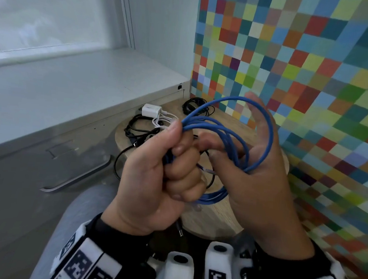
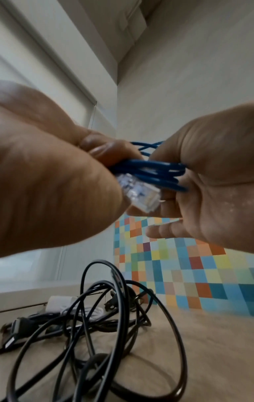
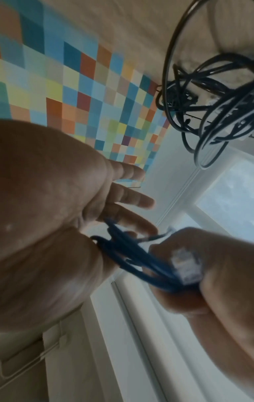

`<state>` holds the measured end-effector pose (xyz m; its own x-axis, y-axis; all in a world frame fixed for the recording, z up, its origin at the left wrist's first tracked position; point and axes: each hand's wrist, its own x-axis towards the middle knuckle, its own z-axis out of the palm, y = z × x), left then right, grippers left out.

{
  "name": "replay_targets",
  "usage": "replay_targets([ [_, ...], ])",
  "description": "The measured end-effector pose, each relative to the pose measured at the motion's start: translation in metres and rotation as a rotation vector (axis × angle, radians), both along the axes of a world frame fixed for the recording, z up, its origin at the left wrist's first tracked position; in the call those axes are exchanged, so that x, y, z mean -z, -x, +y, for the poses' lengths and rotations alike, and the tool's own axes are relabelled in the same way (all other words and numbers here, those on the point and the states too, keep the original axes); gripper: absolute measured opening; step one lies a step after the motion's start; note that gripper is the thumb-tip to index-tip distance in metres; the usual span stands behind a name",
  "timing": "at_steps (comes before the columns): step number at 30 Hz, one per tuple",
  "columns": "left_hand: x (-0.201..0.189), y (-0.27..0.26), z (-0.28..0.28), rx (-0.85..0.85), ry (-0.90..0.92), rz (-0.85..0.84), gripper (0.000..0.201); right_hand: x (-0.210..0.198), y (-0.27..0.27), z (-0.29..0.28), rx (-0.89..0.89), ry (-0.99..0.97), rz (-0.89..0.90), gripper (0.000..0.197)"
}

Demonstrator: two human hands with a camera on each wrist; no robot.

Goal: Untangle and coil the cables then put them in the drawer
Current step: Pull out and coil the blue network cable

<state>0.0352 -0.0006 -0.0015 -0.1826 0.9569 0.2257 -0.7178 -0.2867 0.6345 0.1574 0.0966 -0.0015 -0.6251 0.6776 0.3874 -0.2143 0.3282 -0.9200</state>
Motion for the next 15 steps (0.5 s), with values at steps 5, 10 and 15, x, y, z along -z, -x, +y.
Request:
replay_targets([
  [5,-0.0010,0.0072,-0.0024,-0.023,-0.007,-0.045,0.035,-0.0013,-0.0016,0.0066,-0.084,0.006,-0.036,0.047],
  [10,-0.0002,0.0065,-0.0006,-0.030,0.004,-0.057,0.035,0.0013,-0.0002,0.0073,-0.275,0.109,0.120,0.045],
  [15,0.0005,0.0044,0.0004,-0.007,0.009,-0.068,0.036,-0.0004,0.0001,0.0088,-0.275,0.074,0.118,0.056],
])
